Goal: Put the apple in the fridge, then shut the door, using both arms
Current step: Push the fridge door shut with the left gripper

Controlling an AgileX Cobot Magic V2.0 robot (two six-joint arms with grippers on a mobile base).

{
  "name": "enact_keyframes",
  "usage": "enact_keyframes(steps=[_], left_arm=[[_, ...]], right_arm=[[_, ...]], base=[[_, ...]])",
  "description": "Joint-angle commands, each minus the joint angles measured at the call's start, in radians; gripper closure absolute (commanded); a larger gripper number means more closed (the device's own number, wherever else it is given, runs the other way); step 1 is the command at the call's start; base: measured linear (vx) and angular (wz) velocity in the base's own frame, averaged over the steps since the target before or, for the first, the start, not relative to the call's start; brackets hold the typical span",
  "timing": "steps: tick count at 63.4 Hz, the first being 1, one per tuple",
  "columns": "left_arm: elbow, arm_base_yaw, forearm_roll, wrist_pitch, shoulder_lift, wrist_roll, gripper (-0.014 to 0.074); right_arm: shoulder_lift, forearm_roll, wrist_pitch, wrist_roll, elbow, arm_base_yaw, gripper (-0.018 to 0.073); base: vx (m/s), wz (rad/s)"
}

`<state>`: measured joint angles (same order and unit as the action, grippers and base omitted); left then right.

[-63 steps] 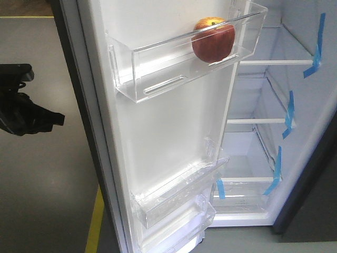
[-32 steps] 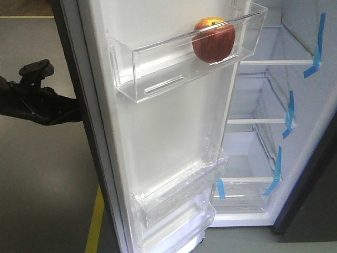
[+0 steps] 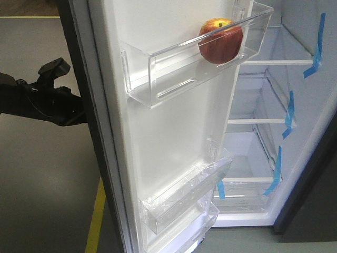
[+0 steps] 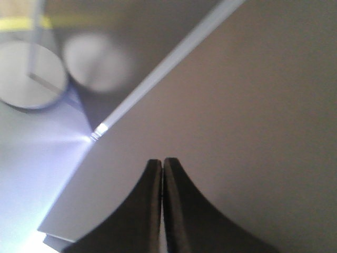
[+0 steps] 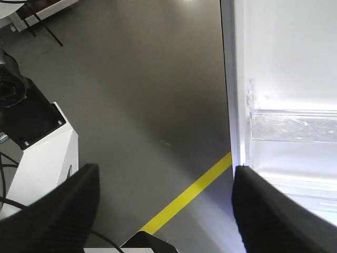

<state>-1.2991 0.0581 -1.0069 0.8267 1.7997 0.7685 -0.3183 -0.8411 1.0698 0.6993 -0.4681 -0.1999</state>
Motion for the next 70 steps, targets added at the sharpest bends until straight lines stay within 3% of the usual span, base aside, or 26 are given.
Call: enact_keyframes(steps=[1, 14, 35, 61, 70], left_arm=[[-0.030, 0.016, -0.083, 0.052, -0.071, 0.030, 0.0603], [-0.030, 0.052, -0.098, 0.096, -0.135, 0.062, 0.0603], [-0.030, 0.180, -0.099, 0.099, -0.202, 0.063, 0.0603], [-0.030, 0.371, -0.253, 0.104, -0.202, 0.198, 0.0603], [-0.030, 0.418, -0.271, 0.075, -0.202, 0.219, 0.0603]], right_arm=[[-0.009, -0.042, -0.038, 0.006, -0.024, -0.001, 0.0054], [-0.009, -0.042, -0.037, 0.006, -0.024, -0.001, 0.0054], [-0.009, -0.042, -0.037, 0.006, -0.024, -0.001, 0.0054], [-0.009, -0.043, -0.037, 0.006, -0.024, -0.001, 0.0054], [-0.009, -0.043, -0.037, 0.009, -0.024, -0.001, 0.0054]], base=[[0.00, 0.00], [0.00, 0.00], [0.00, 0.00], [0.00, 0.00], [0.00, 0.00]])
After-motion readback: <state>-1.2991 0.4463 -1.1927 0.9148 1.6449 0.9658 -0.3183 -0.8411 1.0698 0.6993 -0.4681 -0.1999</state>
